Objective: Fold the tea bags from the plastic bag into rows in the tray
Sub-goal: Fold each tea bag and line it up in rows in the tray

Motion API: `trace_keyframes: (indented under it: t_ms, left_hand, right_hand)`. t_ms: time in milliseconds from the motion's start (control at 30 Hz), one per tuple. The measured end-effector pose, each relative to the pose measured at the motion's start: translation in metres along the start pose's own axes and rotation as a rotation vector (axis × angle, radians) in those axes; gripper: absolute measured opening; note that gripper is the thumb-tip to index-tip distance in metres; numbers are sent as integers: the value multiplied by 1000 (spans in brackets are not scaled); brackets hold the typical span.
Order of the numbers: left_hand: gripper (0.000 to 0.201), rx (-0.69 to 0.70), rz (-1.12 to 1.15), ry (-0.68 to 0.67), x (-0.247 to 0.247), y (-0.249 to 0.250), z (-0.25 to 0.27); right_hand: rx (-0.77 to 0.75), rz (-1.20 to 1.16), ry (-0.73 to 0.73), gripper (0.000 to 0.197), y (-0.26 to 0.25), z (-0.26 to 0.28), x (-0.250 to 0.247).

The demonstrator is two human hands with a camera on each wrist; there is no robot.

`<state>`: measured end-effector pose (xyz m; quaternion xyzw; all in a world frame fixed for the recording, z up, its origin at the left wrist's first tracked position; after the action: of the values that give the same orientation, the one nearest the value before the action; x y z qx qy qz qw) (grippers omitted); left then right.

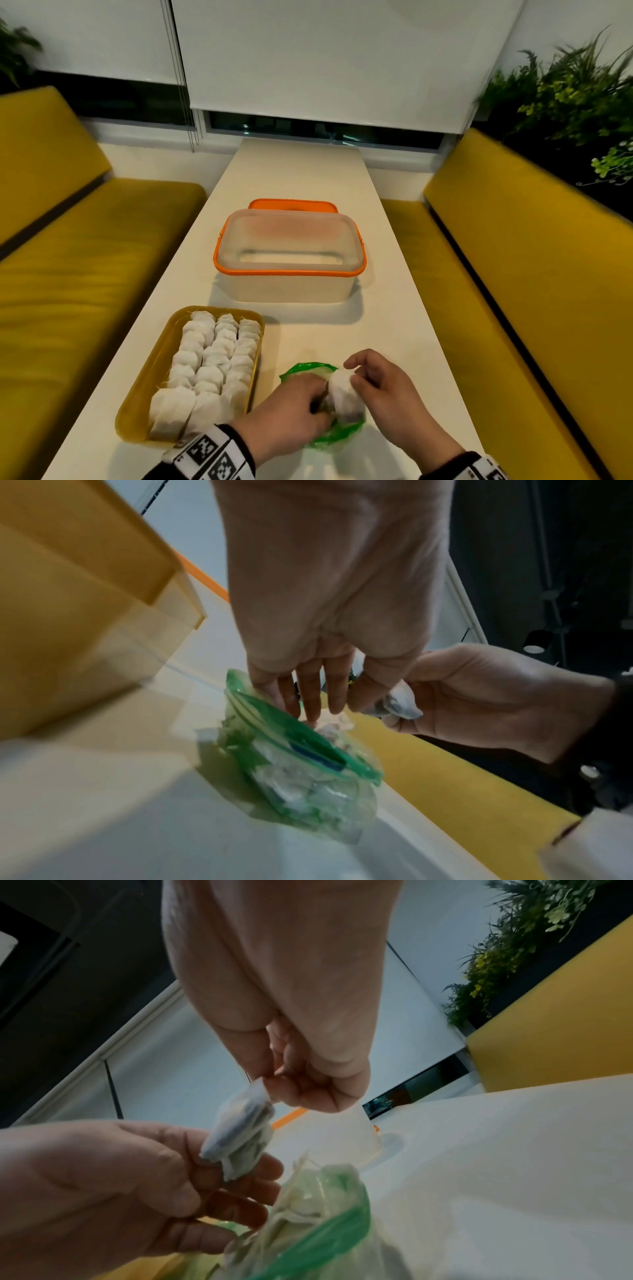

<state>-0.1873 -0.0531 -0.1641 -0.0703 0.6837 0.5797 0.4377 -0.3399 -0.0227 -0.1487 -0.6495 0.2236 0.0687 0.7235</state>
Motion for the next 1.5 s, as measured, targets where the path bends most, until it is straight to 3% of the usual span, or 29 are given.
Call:
trace_keyframes:
  t_ms: [67,133,233,300,433,567,767,900,1000,1100,1200,1333,1500]
  left_hand:
    - [22,-97,105,121,-10,-1,-2]
    - [22,-199,375,248,-24,-1,-5]
    - [18,-253,822,129,-31,7,-6]
    - [12,-303,931,102,-33,11,-3]
    - [3,-337,740,349,-44,0,3]
    - [6,-318,707,431,-74,-19,17]
    - [11,-381,737,608,-127,-69,43]
    - [13,-391,699,688,-141,-90,61]
    - [12,-398,722,713,-143,-99,70]
    - [14,-418,687,714,-143,-110,77]
    - [12,-433,658,711,-142,-118,80]
    - [13,-430,681,702,-142,-118,81]
    - [11,-424,647,670,-138,-118,78]
  right_hand:
    - [10,-32,23,27,-8,-1,-3]
    - [16,-65,39,25,-17,-4,-4]
    - [11,-122,45,25,-30,-5,2]
    - [-8,-100,81,26,-38,-4,8]
    - [-80,75,95,25,-55,1,25]
    - [-196,336,39,23,-72,3,50]
    - [-201,294,-36,15,-87,0,93]
    - [-210,395,-127,10,-90,1,129]
    - [-177,560,-184,9,-86,6,152]
    - [-272,923,-226,21,-82,11,164]
    - [-337,1098,-264,25,-80,14,169]
    - [-330,1197,-314,16,-80,10,176]
    - [-291,1190,-464,23,-90,3,174]
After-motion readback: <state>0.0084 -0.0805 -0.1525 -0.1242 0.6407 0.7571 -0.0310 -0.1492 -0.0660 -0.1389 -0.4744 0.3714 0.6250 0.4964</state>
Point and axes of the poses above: each hand's wrist, its own z-axis away from the middle knuckle, its own x-axis out of the palm, y = z × x, the point moved 3 cm from there along -z, towards the middle knuckle, and after that the axes turned 10 degrees about y, right-handed, at the moved point
